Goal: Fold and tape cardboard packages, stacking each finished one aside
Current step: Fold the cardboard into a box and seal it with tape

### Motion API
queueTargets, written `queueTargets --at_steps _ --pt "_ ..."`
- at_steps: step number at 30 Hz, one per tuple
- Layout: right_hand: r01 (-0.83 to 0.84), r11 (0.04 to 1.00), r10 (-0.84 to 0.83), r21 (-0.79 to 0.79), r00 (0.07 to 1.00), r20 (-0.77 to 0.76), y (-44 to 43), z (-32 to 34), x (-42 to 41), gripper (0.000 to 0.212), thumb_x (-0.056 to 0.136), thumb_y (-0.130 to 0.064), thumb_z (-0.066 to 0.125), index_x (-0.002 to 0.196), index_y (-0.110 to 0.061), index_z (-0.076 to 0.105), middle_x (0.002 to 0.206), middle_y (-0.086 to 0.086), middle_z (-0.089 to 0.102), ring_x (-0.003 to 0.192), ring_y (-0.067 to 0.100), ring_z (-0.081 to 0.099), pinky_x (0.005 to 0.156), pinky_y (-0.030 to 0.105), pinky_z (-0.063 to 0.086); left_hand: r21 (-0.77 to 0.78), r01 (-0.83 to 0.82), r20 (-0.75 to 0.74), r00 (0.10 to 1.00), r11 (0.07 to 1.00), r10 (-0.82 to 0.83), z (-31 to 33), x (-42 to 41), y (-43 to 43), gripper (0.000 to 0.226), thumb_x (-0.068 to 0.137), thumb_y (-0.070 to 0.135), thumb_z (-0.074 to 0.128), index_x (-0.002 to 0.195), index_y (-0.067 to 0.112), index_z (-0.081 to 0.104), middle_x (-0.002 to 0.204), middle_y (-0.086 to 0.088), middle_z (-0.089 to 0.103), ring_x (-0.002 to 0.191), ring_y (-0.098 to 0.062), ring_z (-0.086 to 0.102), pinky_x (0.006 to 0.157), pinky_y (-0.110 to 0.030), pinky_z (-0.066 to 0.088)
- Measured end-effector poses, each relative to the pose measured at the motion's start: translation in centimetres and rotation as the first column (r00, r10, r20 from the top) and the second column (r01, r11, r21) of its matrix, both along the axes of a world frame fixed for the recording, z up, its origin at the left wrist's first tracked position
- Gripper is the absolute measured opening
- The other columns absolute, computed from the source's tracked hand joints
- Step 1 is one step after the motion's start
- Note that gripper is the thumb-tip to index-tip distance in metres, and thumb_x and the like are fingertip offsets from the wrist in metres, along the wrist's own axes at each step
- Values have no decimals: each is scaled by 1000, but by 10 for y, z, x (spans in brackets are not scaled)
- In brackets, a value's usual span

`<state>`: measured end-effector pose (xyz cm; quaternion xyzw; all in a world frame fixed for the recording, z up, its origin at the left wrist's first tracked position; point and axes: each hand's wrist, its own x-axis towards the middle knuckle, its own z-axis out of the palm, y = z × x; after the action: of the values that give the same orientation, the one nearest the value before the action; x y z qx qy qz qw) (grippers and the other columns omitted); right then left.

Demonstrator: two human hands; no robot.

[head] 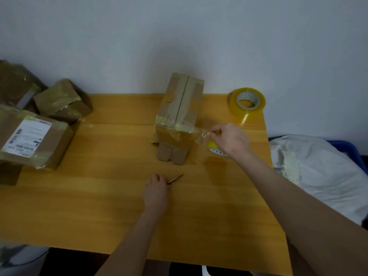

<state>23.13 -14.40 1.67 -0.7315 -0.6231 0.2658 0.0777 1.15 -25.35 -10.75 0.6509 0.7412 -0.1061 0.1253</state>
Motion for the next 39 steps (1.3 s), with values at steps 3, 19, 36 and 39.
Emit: queueTargets --at_steps 3,19,36,39 --pt "0 1000 0 2 1000 12 -1 2 -2 25 95 -48 51 111 -38 68 84 -4 63 83 19 60 64 29 48 43 -109 220 971 993 97 27 15 -1 18 102 32 35 114 21 45 97 -1 64 85 -24 62 59 -35 43" --pt "28 1000 -27 -12 999 26 -6 14 -4 26 97 -46 49 112 -38 68 102 -4 69 94 20 64 64 27 46 361 -98 573 808 927 -138 123 67 28 28 96 13 54 124 17 56 98 -1 68 84 -19 63 65 -28 47" --pt "6 1000 -7 16 998 60 -8 19 -5 26 99 -40 46 111 -35 69 104 -4 69 94 20 63 63 29 46 304 -30 362 928 952 -86 131 86 54 19 98 13 43 111 14 57 78 -9 65 68 -27 58 59 -39 46" --pt "10 1000 -11 19 998 58 -6 21 -3 25 98 -38 47 109 -34 70 102 -2 70 93 22 63 63 28 44 292 -24 342 936 956 -82 129 86 53 18 99 13 42 110 14 56 77 -8 64 67 -26 59 59 -39 48"
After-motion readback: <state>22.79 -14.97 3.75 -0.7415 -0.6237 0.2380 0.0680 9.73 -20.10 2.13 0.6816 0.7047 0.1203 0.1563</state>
